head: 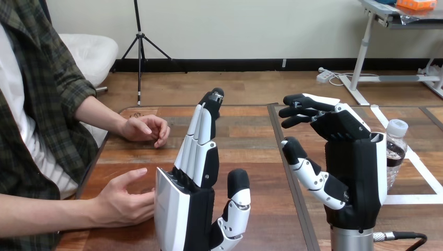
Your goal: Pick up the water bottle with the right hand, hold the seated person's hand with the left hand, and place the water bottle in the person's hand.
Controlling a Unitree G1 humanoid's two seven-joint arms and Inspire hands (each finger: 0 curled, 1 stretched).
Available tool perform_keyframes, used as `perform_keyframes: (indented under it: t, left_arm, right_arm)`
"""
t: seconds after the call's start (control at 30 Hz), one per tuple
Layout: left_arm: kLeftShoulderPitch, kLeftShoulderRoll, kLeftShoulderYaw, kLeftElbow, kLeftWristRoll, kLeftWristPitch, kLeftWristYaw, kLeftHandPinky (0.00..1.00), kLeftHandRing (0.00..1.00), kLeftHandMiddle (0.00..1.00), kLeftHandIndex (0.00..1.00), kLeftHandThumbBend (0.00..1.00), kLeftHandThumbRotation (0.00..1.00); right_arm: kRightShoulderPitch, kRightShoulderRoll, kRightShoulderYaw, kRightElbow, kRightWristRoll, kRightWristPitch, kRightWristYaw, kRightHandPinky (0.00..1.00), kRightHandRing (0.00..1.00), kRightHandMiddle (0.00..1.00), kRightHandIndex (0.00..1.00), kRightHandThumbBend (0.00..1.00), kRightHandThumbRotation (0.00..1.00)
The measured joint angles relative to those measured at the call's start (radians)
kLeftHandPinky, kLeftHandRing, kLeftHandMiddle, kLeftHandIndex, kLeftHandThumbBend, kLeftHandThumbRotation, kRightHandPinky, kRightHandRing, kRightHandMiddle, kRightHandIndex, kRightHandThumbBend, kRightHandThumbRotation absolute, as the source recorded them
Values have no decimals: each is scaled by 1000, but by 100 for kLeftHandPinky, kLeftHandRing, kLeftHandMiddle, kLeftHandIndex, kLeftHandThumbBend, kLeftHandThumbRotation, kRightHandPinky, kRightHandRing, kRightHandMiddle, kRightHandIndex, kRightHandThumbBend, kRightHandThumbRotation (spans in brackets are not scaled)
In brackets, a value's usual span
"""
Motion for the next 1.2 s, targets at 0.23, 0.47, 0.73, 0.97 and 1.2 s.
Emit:
perform_keyframes:
  t: [0.23,0.47,0.73,0.97,1.2]
  left_arm:
    - [0,0,0,0,0,0,0,81,94,96,100,0,100]
    - [0,0,0,0,0,0,-2,81,95,96,100,0,100]
    - [0,0,0,0,0,1,-5,81,95,97,100,0,100]
    - [0,0,0,3,1,0,5,81,96,98,100,0,100]
    - [-1,0,0,10,0,-6,13,82,97,99,100,0,100]
  right_arm:
    - [0,-1,-1,0,0,1,7,54,63,68,64,62,20]
    - [0,-7,-17,-1,-44,1,4,63,69,71,69,64,19]
    - [-10,-30,-59,-5,-119,1,-23,73,77,78,77,70,18]
    - [-46,-34,-134,-6,-198,-12,-97,76,80,82,81,73,20]
    - [-104,-40,-214,-7,-262,-16,-185,79,84,84,84,73,23]
